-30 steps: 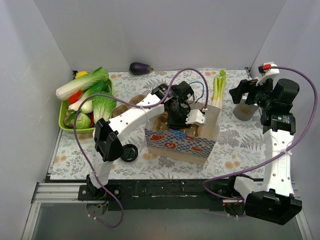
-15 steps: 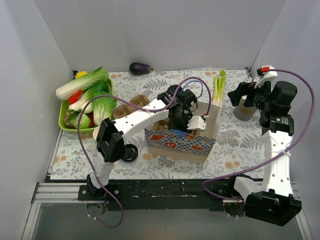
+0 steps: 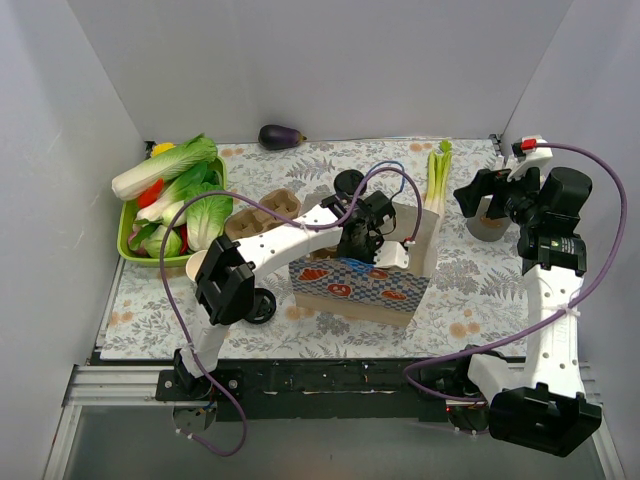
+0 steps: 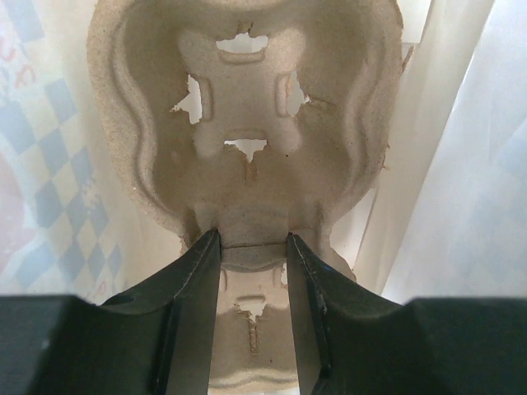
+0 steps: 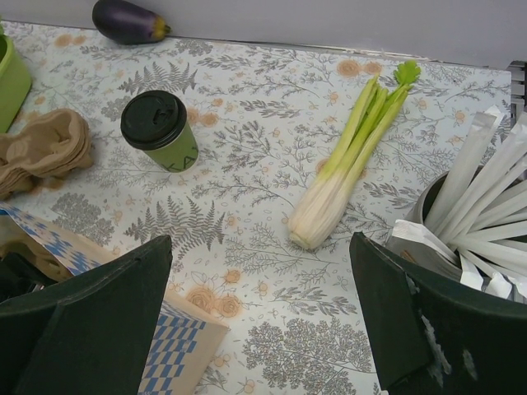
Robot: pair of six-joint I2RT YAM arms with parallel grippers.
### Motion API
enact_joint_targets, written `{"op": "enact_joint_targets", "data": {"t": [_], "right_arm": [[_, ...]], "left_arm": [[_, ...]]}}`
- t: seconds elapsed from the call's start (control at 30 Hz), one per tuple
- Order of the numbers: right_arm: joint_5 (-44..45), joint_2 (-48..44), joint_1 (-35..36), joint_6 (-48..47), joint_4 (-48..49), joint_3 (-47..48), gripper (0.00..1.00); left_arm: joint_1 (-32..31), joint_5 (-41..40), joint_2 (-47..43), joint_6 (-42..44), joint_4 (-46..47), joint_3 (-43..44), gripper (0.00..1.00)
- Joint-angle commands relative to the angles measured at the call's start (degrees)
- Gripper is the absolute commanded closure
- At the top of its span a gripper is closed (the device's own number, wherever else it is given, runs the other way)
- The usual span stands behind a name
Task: Pack the takeout coffee
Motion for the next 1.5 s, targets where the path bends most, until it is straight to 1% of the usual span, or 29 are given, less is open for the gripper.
{"op": "enact_joint_targets", "data": {"t": [0.0, 0.37, 0.43, 0.47, 0.63, 0.67, 0.73, 0.77, 0.8, 0.83, 0.9, 1.17, 1.27, 1.33, 1.37, 1.47], "right_arm": [[-0.08, -1.32, -0.38, -0.15, 0.91, 0.10, 0.04], [0.10, -1.49, -0.38, 0.20, 0.91, -1.13, 0.04], [0.10, -1.49, -0.38, 0.29, 1.00, -1.13, 0.04], [0.10, -1.41, -0.38, 0.29, 1.09, -1.13, 0.04], [0.28, -1.14, -0.38, 0.20, 1.26, -1.22, 0.04], [0.19, -1.05, -0.47, 0.20, 1.26, -1.22, 0.04], [0.19, -1.05, -0.47, 0.29, 1.18, -1.13, 0.04], [0.28, -0.97, -0.39, 0.29, 1.17, -1.13, 0.04], [0.36, -0.96, -0.47, 0.20, 1.00, -1.04, 0.04], [0.45, -0.96, -0.39, 0.20, 0.83, -0.95, 0.04], [1.59, -1.05, -0.38, 0.11, 0.91, -0.69, 0.04], [2.13, -0.96, -0.47, -1.73, -1.02, 1.24, 0.04], [1.77, -0.79, -0.39, -2.08, -2.60, 1.95, 0.04], [1.42, -0.53, -0.38, -2.00, -3.13, 2.47, 0.04], [1.25, -0.44, -0.38, -1.82, -3.31, 2.65, 0.04], [0.63, 0.44, -0.38, -1.12, -4.18, 3.61, 0.04]], "left_arm": [[-0.33, -0.95, -0.38, -0.58, 1.41, -0.97, 1.00], [-0.33, -1.57, -0.29, -0.84, 1.76, -2.03, 0.99], [-0.24, -1.75, -0.20, -1.20, 1.59, -1.85, 0.89], [-0.33, -1.40, -0.29, -1.11, 1.32, -1.24, 0.86], [-0.33, -1.13, -0.46, -1.02, 0.88, -1.06, 0.82], [-0.33, -0.96, -0.38, -1.02, 0.88, -1.06, 0.78], [-0.33, -0.87, -0.38, -1.11, 0.71, -0.97, 0.76], [-0.33, -0.95, -0.38, -1.20, 0.62, -0.97, 0.73], [-0.33, -0.87, -0.46, -1.11, 0.44, -0.80, 0.61], [-0.33, -0.95, -0.46, -1.20, 0.36, -0.71, 0.54], [-0.33, -0.87, -0.73, -1.11, 0.35, -0.71, 0.46], [-0.33, 0.36, -1.69, -2.77, -0.17, 1.74, 0.34], [-0.24, 2.47, -2.40, -4.18, -0.96, 4.55, 0.30], [-0.15, 5.62, -3.62, -6.20, -0.61, 5.61, 0.28], [-0.15, 6.51, -4.24, -6.73, -0.35, 5.79, 0.25], [-0.15, 7.40, -7.39, -7.96, 3.42, 2.90, 0.22]]}}
